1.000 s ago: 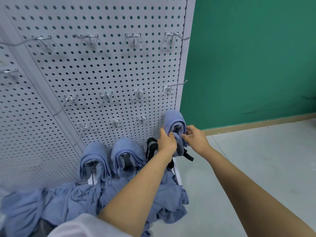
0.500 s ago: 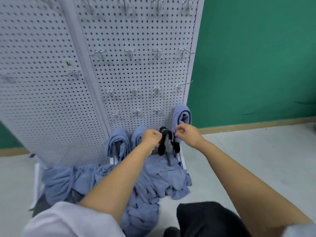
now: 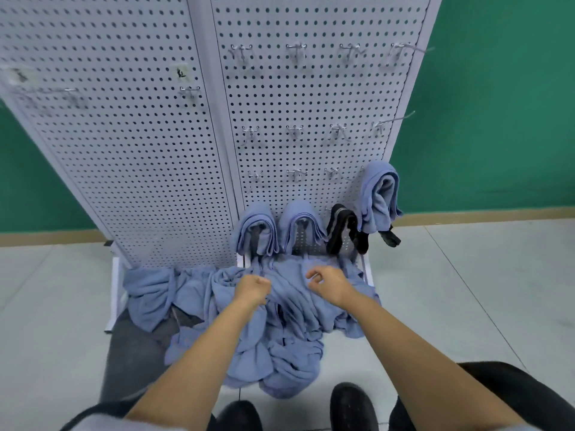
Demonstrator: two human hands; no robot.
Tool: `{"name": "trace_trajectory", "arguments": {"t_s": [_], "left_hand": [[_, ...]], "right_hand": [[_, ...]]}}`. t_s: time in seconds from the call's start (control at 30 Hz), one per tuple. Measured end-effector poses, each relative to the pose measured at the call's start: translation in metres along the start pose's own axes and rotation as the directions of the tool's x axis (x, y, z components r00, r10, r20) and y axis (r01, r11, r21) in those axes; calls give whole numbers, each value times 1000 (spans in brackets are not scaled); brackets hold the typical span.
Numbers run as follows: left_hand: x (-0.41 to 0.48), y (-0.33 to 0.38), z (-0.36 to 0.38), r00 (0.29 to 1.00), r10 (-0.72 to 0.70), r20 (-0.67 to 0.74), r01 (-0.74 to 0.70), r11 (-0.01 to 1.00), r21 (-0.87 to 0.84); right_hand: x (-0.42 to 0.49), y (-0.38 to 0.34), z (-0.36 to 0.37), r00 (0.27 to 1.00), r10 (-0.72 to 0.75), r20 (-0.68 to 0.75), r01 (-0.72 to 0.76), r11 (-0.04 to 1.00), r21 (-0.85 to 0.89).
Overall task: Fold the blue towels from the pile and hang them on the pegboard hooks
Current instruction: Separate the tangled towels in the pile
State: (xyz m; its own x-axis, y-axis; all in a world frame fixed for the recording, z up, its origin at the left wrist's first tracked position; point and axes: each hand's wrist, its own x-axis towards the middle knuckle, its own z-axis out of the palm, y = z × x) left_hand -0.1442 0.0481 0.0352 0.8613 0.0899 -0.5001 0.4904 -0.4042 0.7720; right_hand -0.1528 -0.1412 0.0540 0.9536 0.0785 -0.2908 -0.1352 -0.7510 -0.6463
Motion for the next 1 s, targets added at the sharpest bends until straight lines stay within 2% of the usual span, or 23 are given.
{"name": "trace_trajectory", "arguments": {"t_s": [0.1,0.23,0.43,0.6,0.8,0.9,1.0], "left_hand": [[23,-12,23,999,-36,18,36,999,20],[55,0,58,998,19,52,-24,995,99],[99,33,97,987,140,76,-151,972,179],[122,32,115,977,174,123,-197,958,210],[104,31,98,938,261,229,-316,916,247],[81,35,77,915,248,318,-365,845,391],[52,48,57,889,295,351,-439,770,464]], "right_hand": [[18,25,14,998,54,12,-54,999,-5],[49,50,19,991,134,-13,-134,991,26],[100,80,26,985,153,-83,-163,979,-122],[118,95,37,985,169,-16,-169,963,-209],[97,85,20,992,123,-31,-126,977,-169],[77,71,-3,997,57,-61,-64,992,-113],[49,46,-31,997,-4,-74,0,998,-65]]}}
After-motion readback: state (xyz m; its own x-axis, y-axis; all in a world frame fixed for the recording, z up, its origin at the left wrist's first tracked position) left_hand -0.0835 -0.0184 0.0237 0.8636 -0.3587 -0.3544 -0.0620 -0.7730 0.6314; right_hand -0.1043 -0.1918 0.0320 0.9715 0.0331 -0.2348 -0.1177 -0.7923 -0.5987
